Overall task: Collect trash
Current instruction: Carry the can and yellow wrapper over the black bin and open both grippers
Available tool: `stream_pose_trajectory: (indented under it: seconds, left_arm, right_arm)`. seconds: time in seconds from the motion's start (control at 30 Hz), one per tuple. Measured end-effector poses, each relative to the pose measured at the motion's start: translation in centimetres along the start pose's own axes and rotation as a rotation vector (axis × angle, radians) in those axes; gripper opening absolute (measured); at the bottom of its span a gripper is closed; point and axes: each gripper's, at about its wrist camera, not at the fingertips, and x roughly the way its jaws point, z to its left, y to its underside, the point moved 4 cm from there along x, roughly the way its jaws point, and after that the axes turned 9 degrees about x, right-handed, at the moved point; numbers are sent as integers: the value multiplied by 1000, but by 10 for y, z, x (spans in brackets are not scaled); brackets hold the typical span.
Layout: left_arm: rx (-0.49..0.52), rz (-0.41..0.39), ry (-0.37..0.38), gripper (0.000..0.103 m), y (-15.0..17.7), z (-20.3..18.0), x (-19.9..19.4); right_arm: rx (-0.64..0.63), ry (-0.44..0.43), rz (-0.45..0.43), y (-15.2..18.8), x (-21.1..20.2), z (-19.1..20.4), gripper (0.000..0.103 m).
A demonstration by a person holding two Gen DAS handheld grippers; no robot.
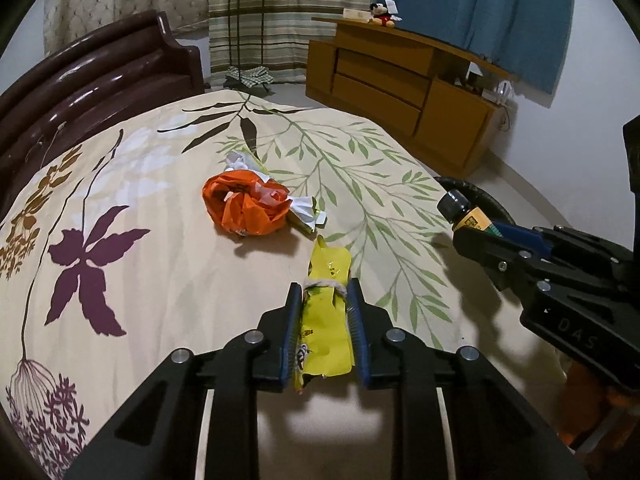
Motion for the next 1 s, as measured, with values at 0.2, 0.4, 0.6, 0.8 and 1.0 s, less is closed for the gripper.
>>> stream_pose_trajectory:
  seconds: [0.2,0.4,0.6,0.8,1.0]
  left_arm:
    - [-32,-35,-35,24,-2,3,-10]
    - [-56,-99,-63,24,-12,0,-26]
    - [-59,-166,-71,24,-29,-9,-32]
    - [-37,-199,-47,24,-55,-27,-22]
    - [-8,-225,-36,24,-75,-50,-11]
  right_arm:
    - [2,0,-9,-1,-2,-1,23]
    - [10,11,-51,-3,-15,-4,23]
    - [22,54,-128,-17,-33,-21,23]
    - [43,116,-180,-32,-44,-48,23]
    - [59,187,-230,-40,-52,-74,23]
